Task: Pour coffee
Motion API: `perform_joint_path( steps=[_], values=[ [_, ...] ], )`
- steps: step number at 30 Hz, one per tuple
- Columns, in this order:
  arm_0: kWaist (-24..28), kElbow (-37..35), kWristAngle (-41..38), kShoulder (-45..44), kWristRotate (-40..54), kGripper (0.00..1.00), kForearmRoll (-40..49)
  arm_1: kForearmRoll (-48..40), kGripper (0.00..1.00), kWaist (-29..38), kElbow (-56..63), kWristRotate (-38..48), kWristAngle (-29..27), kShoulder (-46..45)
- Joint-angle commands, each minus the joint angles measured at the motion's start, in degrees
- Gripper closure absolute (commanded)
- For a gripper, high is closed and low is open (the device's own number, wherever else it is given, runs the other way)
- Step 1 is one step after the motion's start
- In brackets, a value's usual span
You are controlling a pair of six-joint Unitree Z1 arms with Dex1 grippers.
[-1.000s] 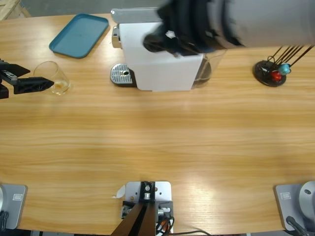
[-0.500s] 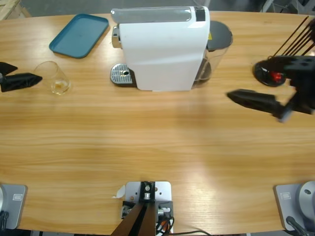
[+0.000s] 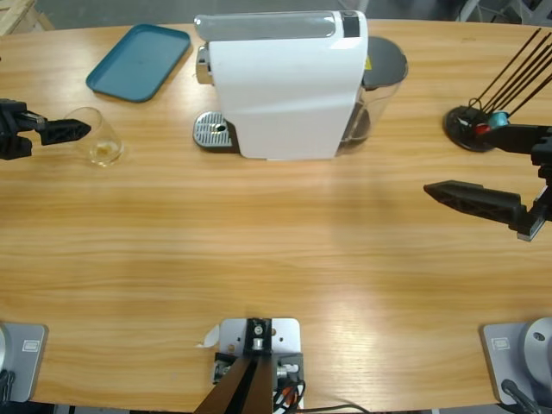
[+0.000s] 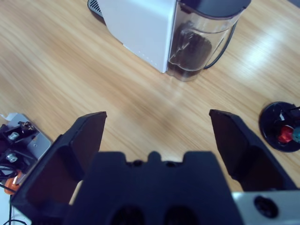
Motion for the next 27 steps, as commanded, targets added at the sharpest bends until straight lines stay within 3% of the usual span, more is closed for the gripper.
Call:
perform_joint_path(
  steps=[1,18,23,27],
  values=[
    [0.58,2.31,3.95,3.97,-0.7,0.165,-2.28,-0.73,0.018,-0.76,2.36,0.23,1.63,1.33],
    [1.62,2.75,1.75,16.84,-1.12,0.119,-12.08,-1.26,0.018,-0.89,3.33,0.23,1.8,0.43],
    [2.78,2.81,1.75,18.14,-0.63,0.014,-13.16,-1.35,0.014,-1.34,3.43,0.06,2.14,0.43],
    [3.31,2.81,1.45,19.23,-0.49,0.009,-14.7,-1.43,0.0,-1.94,3.5,-0.22,2.59,0.43]
  ],
)
